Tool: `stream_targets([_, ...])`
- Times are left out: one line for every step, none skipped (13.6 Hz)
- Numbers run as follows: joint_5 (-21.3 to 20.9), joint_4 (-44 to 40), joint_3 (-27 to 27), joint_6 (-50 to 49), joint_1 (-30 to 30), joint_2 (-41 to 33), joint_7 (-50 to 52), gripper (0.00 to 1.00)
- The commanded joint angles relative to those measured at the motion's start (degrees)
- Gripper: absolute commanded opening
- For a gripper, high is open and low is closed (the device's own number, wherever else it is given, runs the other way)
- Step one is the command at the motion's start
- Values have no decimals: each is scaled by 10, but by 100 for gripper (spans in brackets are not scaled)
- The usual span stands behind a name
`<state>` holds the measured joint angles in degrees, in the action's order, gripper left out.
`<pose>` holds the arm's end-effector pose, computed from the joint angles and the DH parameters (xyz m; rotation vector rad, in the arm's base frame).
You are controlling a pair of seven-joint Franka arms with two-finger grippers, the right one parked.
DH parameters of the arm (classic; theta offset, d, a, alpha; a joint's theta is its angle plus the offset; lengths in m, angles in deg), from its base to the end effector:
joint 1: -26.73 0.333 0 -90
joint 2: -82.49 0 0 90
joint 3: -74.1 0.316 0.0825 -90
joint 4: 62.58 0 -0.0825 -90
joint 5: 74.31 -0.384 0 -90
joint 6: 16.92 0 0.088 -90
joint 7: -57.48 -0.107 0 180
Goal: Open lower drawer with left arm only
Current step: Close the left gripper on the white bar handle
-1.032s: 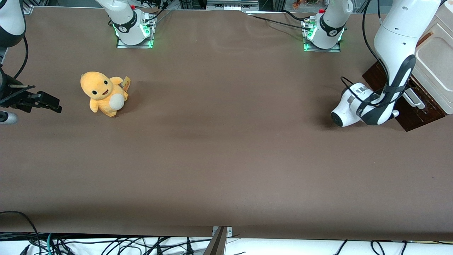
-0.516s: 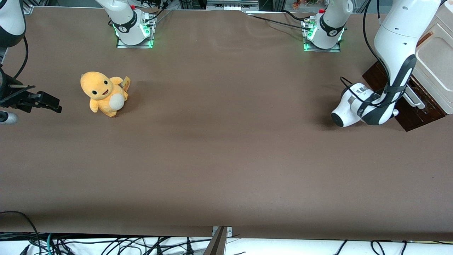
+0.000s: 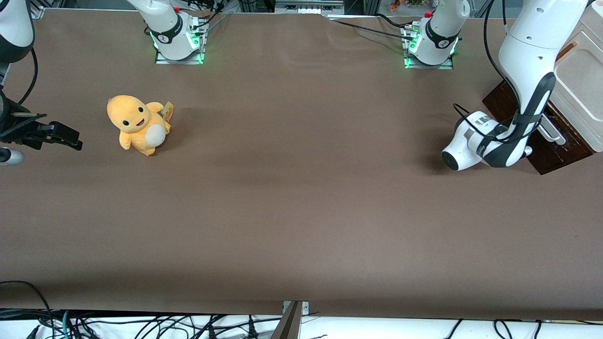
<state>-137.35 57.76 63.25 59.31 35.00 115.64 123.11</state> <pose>0.4659 0.0871 0.1599 -1.6237 -0.3719 0.4349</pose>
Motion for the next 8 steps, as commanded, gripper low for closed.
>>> stream_targets([3, -12, 0, -8, -6, 18, 26, 32])
stream_targets([3, -12, 0, -8, -6, 19, 29, 24])
stream_targets([3, -12, 0, -8, -7, 19, 33, 19])
stream_targets([3, -12, 0, -8, -8, 19, 33, 16])
stream_targets([2, -12, 0, -9, -8, 19, 33, 13])
stream_targets([2, -12, 0, -9, -11, 18, 33, 12])
stream_targets([2, -12, 0, -10, -11, 18, 33, 12])
stream_targets([3, -12, 0, -11, -12, 18, 32, 11])
